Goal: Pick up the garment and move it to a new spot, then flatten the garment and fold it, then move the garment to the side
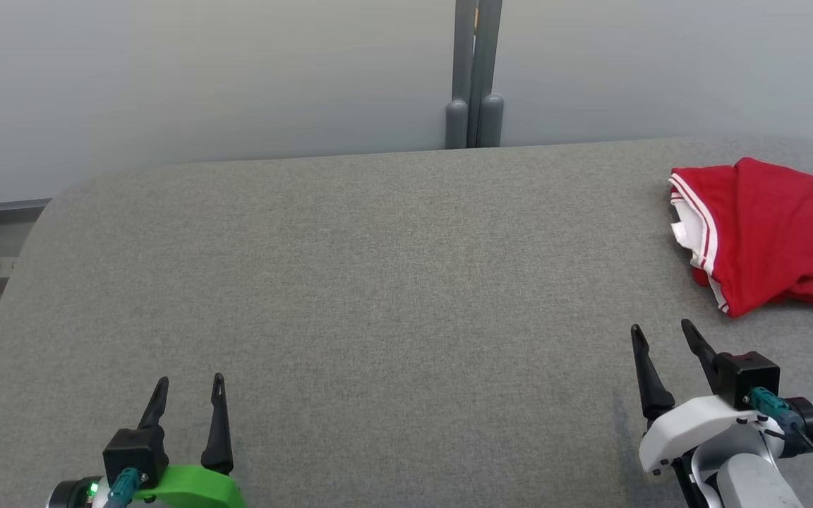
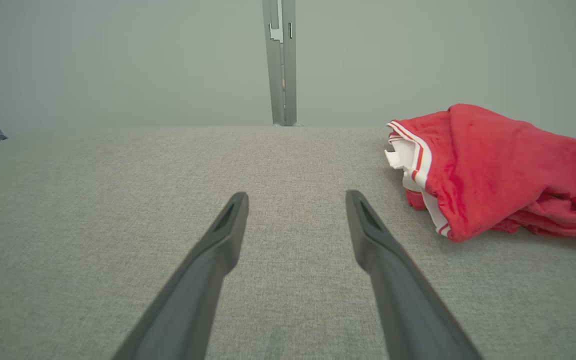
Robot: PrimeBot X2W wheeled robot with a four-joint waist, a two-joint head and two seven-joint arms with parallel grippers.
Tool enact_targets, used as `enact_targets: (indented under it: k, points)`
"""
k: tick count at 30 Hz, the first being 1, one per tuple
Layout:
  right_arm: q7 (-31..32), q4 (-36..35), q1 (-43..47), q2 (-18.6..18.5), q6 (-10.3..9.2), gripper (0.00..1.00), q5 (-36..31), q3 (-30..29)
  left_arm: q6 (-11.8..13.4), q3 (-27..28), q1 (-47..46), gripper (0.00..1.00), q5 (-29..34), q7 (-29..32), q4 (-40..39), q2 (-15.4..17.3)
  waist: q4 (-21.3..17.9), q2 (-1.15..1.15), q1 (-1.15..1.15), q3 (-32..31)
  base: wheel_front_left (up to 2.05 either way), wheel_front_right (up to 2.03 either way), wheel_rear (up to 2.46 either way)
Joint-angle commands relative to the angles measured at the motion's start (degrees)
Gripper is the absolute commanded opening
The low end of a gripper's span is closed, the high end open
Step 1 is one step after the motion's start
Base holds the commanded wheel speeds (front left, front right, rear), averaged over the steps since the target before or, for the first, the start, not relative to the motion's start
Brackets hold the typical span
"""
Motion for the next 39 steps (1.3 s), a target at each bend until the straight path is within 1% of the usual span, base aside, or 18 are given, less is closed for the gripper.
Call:
enact_targets:
  k: [1,9,21,39]
  points:
    - [-0.2,0.2,-0.1,0.1,-0.05,1.0,-0.4,0.0,-0.2,0.4,0.5,1.0,0.2,0.0,0.1,0.1,-0.3,0.0,0.0,0.0,0.0,0.0,0.0]
    - [-0.2,-0.4,-0.9,0.9,-0.05,1.0,-1.8,0.4,-0.3,1.9,0.3,1.0,-0.3,0.0,0.0,0.1,-1.8,0.0,0.0,0.1,0.0,0.0,0.0]
    - [-0.2,-1.2,-0.8,1.5,-0.05,1.0,-3.4,1.7,0.4,3.3,1.8,1.0,-1.3,0.0,-0.5,0.1,-5.0,0.0,0.0,-0.5,0.0,0.0,0.0]
    - [-0.2,-2.0,-1.2,1.7,-0.05,1.0,-4.4,0.9,0.3,2.4,1.9,1.0,-1.0,0.0,-0.5,0.1,-4.8,0.0,0.0,-0.1,0.0,0.0,0.0]
